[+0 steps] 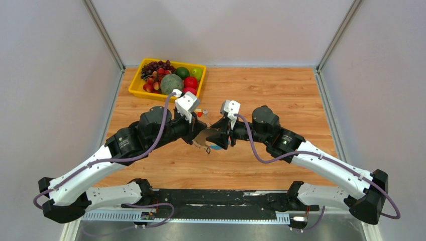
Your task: Remove the keys from the keyring
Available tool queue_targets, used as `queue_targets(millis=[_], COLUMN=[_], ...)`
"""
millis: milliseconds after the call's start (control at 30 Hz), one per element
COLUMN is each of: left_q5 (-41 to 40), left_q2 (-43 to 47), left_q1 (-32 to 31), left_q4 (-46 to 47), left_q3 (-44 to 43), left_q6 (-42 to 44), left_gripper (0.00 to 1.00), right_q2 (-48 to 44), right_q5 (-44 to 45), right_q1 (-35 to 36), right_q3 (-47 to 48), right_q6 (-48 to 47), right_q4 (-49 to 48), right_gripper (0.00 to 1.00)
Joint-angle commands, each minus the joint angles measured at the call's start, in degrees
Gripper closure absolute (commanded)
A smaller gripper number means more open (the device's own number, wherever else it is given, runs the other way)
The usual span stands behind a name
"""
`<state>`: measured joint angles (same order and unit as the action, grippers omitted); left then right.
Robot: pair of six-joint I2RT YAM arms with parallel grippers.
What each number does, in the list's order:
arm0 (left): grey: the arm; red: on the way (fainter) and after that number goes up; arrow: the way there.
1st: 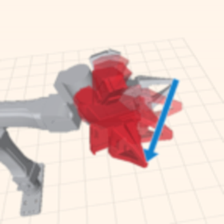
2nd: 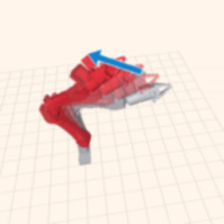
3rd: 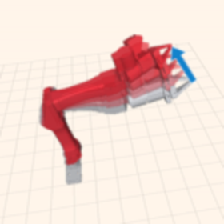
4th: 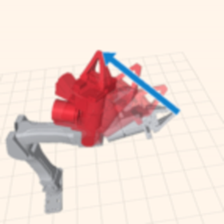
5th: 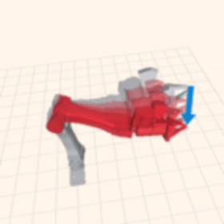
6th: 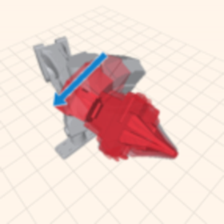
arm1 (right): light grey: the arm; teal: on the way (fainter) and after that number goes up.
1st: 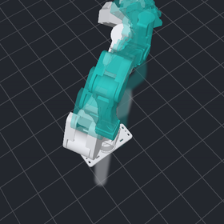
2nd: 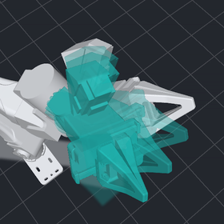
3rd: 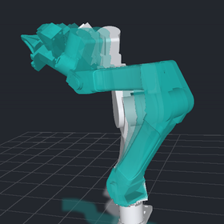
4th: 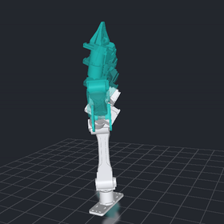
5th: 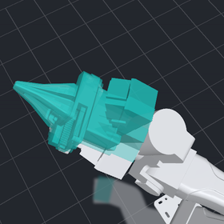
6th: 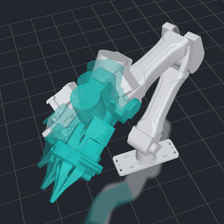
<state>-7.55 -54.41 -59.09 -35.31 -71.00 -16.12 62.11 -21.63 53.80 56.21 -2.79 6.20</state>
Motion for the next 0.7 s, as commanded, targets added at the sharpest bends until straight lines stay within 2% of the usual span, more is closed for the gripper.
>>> queue_targets(millis=[0, 133, 167, 200, 333, 533, 600, 633, 667], left_q5=[0.53, 0.25, 0.17, -0.16, -1.88, -4.83, -5.15, -5.44, -5.63], left_q2=[0.95, 1.16, 1.29, 1.58, 3.29, 6.53, 7.20, 7.56, 7.74], left_q1=[0.20, 0.19, 0.20, 0.16, 0.20, 0.16, 0.13, 0.19, 0.19], left_q4=[3.94, 4.14, 4.40, 4.56, 6.63, 9.36, 9.48, 9.36, 9.14], left_q3=[-2.80, -2.60, -2.45, -2.05, 0.09, 3.26, 3.74, 3.88, 4.08], left_q6=[0.72, 0.59, 0.50, 0.44, -0.23, -1.97, -2.51, -2.69, -3.04], left_gripper=[1.00, 1.00, 1.00, 1.00, 1.00, 0.89, 0.75, 0.61, 0.56], right_q2=[-0.31, -0.67, -0.67, -0.75, -1.33, -2.61, -3.14, -3.47, -3.75], right_q5=[-1.19, -1.31, -1.31, -1.36, -0.37, 1.23, 1.70, 2.13, 2.59], right_q1=[-0.03, -0.02, -0.08, -0.04, -0.08, -0.07, -0.07, -0.10, -0.08], right_q3=[2.51, 2.43, 2.46, 2.50, 2.42, 2.23, 2.01, 1.96, 1.83], right_q6=[0.76, 0.76, 0.80, 0.80, 1.30, 1.48, 1.50, 1.55, 1.56], right_q4=[-2.62, -2.54, -2.47, -2.42, -2.25, -2.24, -2.24, -2.24, -2.22], right_gripper=[0.55, 0.80, 0.92, 0.99, 1.00, 1.00, 1.00, 1.00, 1.00])
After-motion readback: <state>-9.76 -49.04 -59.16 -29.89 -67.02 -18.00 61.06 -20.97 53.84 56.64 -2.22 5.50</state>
